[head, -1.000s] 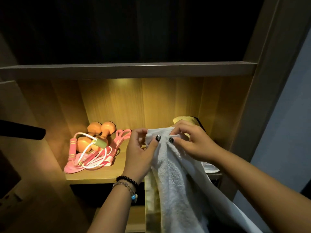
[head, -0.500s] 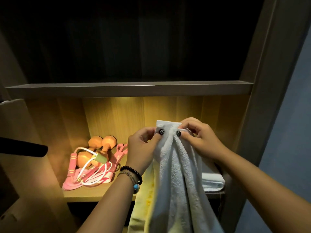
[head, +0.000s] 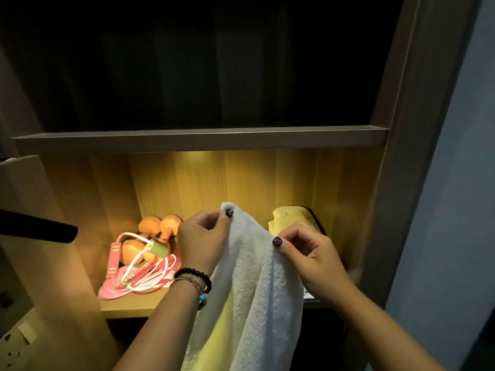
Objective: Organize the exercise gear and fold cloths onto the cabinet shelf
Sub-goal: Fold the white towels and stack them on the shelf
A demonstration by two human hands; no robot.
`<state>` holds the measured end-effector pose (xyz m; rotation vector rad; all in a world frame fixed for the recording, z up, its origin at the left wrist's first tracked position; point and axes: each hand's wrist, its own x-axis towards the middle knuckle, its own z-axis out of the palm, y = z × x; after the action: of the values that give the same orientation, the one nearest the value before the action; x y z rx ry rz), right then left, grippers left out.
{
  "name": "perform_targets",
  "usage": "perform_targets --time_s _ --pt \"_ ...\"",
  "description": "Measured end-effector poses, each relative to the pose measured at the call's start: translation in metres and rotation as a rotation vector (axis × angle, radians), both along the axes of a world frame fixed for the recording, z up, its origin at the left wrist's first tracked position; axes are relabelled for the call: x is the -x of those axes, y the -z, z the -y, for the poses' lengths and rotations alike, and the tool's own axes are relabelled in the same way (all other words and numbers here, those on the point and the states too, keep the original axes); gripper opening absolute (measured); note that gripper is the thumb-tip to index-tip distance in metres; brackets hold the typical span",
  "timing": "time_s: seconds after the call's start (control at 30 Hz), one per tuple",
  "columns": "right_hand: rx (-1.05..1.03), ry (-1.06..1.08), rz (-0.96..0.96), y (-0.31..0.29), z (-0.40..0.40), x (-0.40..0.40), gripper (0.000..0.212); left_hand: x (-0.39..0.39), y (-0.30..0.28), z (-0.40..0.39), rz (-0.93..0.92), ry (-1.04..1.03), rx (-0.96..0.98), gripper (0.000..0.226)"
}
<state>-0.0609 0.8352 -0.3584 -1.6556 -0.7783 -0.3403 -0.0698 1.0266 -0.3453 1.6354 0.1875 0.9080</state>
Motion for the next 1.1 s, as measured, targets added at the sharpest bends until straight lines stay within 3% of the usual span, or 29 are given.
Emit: perform_targets --time_s 0.3,0.53,0.63,0.77,0.9,1.1 --pt "-0.058 0.053 0.006 -0.003 -0.014 0.003 0.011 0.020 0.024 0.032 -0.032 0.465 0.064 0.010" --pt "-0.046 0.106 -0.037 -0.002 0.001 -0.002 0.010 0.025 0.044 0.036 -0.074 0.673 0.102 0.024" --pt "-0.052 0.087 -0.100 -0.001 0.005 -0.007 0.009 0.022 0.045 0.045 -0.084 0.604 0.016 0.022" --pt "-0.044 -0.023 -0.229 0.003 0.015 -0.015 0.012 0.011 0.047 0.056 -0.090 0.494 0.050 0.018" --pt "0.126 -0.057 -0.301 0.021 0.030 -0.017 0.020 -0.001 0.049 0.058 -0.097 0.444 0.132 0.019" --pt "0.267 0.005 -0.189 0.043 0.034 -0.011 0.038 -0.017 0.046 0.046 -0.123 0.395 0.133 0.016"
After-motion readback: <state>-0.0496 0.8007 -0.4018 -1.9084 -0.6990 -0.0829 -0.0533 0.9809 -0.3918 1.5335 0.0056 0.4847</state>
